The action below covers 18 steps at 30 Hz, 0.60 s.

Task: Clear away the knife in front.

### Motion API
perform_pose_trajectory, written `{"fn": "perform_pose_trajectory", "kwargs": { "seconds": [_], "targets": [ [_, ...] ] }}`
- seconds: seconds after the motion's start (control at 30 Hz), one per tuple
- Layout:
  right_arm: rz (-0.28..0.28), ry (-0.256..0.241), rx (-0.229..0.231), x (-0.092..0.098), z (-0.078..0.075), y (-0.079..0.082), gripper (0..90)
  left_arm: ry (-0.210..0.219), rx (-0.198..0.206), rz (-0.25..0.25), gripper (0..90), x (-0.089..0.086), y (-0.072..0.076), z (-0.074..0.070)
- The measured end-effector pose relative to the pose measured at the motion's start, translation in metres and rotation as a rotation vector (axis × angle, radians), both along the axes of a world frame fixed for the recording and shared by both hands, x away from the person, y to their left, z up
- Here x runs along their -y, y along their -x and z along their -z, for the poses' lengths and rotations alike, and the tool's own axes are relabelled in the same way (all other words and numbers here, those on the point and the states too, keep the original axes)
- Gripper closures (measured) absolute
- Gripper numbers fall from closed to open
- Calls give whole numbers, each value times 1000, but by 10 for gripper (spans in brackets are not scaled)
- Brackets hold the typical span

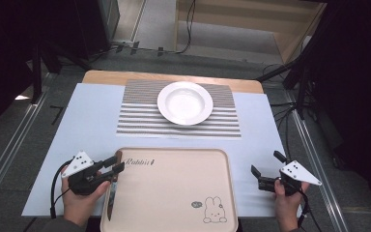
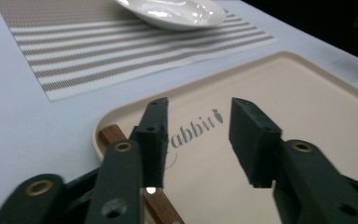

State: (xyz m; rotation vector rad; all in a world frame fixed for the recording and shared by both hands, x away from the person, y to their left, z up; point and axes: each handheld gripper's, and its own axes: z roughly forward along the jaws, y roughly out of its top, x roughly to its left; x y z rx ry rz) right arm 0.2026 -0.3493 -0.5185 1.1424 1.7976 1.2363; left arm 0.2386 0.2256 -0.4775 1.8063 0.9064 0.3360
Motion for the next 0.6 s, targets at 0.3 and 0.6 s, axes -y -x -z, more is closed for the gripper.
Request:
{"fn": "perform_pose_trajectory", "kwargs": {
  "seconds": [0.3,0.6],
  "targets": [
    [3,-4,-2,0,0,0,0,37,39,-13,306,-13,1,-5],
    [8,-4,-4,0,0,0,0,67,62,-29,120,-30,2,-11]
  ]
}}
